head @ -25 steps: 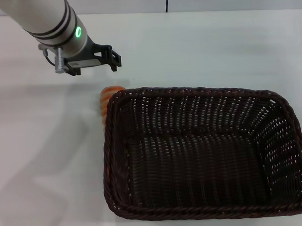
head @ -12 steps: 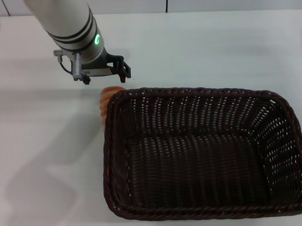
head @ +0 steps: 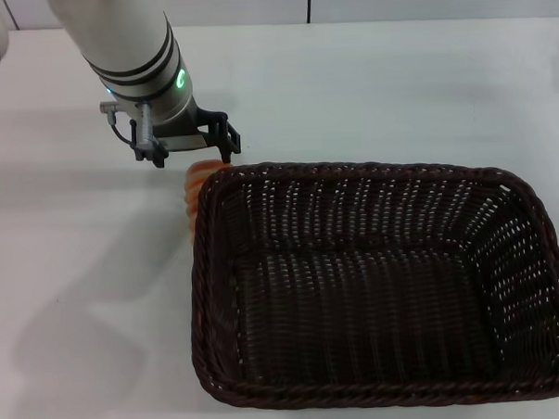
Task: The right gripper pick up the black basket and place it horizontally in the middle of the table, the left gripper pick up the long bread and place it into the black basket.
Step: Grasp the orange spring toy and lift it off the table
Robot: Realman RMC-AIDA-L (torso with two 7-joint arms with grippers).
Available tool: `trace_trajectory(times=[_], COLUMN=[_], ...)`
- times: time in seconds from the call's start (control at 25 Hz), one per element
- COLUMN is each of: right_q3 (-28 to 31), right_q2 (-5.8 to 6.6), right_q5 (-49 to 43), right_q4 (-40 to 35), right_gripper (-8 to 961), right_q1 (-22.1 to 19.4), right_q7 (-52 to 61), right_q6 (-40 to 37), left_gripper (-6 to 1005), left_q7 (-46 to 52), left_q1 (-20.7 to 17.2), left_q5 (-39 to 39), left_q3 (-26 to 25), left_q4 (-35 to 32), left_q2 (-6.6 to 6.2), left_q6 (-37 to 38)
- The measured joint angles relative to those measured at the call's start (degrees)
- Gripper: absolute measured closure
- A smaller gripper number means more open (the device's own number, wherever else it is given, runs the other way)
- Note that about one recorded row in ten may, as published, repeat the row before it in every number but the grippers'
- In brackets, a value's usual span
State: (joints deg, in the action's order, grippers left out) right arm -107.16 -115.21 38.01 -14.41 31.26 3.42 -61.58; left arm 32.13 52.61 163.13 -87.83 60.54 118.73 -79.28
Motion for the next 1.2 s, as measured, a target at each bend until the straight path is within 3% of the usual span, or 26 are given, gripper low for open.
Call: trace_trajectory(times=[0.48, 1.2], right_q3=[-0.45, -1.61], right_q2=[0.08, 0.80], right_q5=[-0.05, -0.05], right_q4=[0.40, 0.14], right_gripper=[582, 583], right_q1=[1.09, 1.20], right_q7=[0.00, 0.30], right_q6=[0.71, 0.90], left_gripper=[128, 134], left_q7=[0.91, 1.53], left_q1=[0.65, 1.62], left_q5=[-4.73, -7.09], left_q3=[-0.13, 0.04], left_q4=[-6.68, -9.32], left_q2=[-0.13, -0.02], left_q6=[3.46, 6.36])
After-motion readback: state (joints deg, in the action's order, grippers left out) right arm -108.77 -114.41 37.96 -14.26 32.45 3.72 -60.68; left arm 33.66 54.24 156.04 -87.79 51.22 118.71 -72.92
